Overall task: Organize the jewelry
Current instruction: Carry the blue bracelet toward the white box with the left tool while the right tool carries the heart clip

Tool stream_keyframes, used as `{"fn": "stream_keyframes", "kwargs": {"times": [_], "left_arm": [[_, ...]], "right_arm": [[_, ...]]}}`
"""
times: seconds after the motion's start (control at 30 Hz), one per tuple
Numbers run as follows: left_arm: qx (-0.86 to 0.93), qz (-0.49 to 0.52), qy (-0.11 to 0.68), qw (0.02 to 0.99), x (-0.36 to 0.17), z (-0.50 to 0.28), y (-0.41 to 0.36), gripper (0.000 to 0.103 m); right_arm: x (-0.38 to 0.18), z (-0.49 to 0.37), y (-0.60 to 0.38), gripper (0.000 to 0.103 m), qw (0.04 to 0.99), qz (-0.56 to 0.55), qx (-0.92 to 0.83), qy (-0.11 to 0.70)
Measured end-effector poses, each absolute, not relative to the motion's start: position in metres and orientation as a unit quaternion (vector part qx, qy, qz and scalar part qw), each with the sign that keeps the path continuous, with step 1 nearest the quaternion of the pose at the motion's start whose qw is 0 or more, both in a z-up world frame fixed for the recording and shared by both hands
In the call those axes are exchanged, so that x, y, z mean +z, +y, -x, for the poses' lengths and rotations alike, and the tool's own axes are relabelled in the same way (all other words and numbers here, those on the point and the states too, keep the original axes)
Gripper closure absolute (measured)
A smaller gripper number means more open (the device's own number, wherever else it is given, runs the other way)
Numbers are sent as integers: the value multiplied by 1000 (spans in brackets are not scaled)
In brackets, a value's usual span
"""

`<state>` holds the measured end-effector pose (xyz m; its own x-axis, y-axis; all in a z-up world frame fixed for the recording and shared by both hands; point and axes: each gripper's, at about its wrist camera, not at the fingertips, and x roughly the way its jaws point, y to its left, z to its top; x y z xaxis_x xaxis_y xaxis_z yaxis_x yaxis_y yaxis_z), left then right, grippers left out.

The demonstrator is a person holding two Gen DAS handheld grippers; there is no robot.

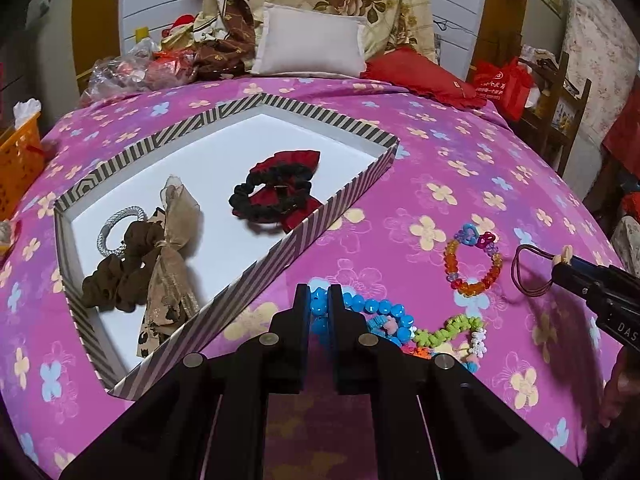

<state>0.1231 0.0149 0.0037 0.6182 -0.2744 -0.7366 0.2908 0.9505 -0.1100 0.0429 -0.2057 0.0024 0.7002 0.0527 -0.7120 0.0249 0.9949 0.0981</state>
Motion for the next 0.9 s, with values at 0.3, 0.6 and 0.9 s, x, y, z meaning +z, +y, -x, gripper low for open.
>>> {"fn": "stream_keyframes", "kwargs": {"times": [0.3,0.6,0.9], "left_arm": [[-153,-12,405,901,6,-122,15,91],[-154,-11,405,901,6,-123,15,91],[-151,-19,404,902,6,-122,14,91]], "right_arm": [[4,-40,-205,67,923,-49,2,382],[7,-40,-207,67,926,-51,2,375],[10,-39,-207,67,927,-48,3,372]]}}
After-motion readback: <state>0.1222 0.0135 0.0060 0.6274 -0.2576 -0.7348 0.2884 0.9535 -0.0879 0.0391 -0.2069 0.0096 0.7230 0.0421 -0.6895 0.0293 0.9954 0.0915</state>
